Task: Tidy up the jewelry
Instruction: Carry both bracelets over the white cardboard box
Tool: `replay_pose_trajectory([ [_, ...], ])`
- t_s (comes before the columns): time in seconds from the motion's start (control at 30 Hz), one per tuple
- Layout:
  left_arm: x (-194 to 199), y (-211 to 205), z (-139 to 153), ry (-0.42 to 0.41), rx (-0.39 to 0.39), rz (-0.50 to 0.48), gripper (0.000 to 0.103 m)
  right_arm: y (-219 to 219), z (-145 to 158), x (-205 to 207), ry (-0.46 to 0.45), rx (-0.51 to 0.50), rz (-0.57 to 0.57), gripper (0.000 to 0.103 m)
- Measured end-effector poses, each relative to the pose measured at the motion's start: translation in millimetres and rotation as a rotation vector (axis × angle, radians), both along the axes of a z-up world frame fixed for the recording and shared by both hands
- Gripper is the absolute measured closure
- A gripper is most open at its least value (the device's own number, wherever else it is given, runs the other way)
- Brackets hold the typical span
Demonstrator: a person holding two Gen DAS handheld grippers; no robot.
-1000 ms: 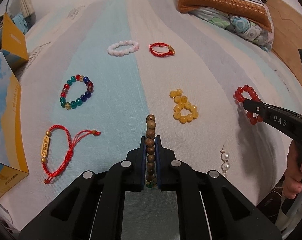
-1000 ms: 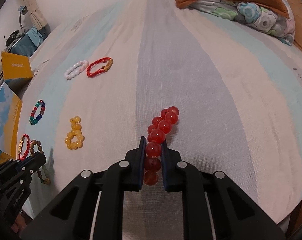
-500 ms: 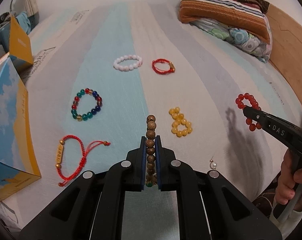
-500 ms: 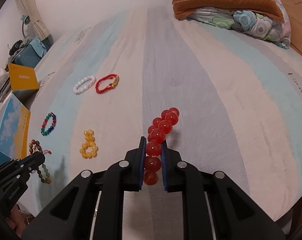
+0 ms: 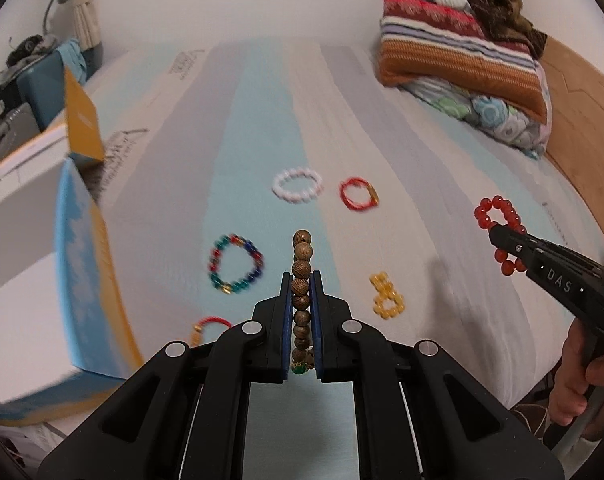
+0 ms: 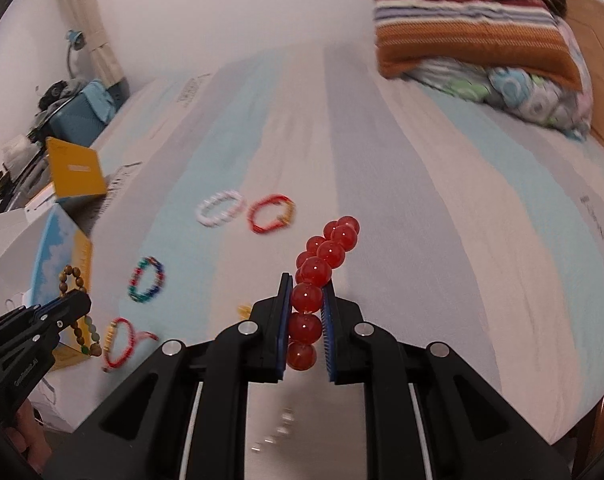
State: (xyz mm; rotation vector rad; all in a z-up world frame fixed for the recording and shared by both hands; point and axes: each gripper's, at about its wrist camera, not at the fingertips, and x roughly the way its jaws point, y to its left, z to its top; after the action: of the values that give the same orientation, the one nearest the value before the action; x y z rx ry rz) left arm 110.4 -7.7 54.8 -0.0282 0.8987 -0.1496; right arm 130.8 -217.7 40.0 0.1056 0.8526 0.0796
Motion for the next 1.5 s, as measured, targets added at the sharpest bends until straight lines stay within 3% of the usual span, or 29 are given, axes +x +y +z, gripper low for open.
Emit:
replay_pose_trajectory([
  [0.33, -9, 76, 55, -0.084, 0.025, 0.110, 0.095, 99, 50, 8, -0.068, -0.024, 0.122, 0.090],
  [0.7, -33, 189, 59, -0.064, 0.084, 0.307, 0.095, 248, 66, -3, -0.089, -0.040, 0.326, 0.090],
  [1.1, -64, 307, 9, 0.077, 0.083, 0.493, 0.095, 389, 27, -19, -0.003, -0.086, 0.533, 0.090],
  [1.5, -66, 344, -32, 0.189, 0.027, 0.526, 0.095, 429, -26, -7, 0.167, -0.137, 0.555, 0.090],
])
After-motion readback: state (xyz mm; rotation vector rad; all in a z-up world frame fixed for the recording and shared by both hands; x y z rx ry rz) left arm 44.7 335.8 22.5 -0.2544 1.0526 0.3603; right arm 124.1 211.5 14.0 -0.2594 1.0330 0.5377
